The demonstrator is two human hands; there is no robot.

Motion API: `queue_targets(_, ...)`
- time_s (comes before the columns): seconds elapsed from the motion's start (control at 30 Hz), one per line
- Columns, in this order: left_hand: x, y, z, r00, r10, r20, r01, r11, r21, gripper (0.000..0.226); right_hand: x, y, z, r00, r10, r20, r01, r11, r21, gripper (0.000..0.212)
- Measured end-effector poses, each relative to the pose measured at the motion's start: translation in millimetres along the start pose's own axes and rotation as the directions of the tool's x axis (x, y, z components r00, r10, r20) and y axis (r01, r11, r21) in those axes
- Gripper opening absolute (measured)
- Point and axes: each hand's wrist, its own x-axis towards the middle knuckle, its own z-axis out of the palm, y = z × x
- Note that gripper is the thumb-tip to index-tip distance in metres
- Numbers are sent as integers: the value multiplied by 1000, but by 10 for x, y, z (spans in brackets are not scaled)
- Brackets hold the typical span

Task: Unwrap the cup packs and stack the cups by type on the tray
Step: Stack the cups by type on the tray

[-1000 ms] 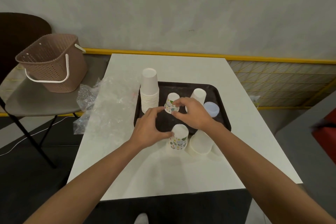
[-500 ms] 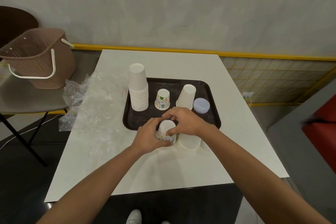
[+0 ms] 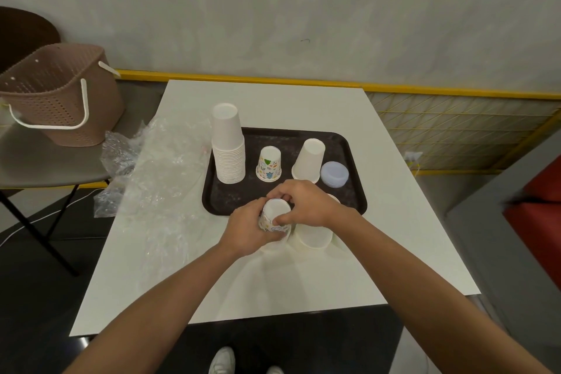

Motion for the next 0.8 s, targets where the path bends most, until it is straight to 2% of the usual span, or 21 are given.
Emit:
queue_targets(0.23, -8, 49, -126, 999, 31, -39, -32, 999, -16, 63, 17, -16, -93, 1000, -5, -28, 7, 998, 64, 55)
queue_targets(0.6, 31, 325, -469, 989, 22, -149, -31, 998, -62, 54, 42, -164, -303, 978, -57, -200, 102, 970, 222, 42)
queue_targets(0.8, 150, 553, -679, 972, 42, -230, -58, 996, -65, 43, 122, -216, -408, 949, -89, -304, 152, 970, 190, 41)
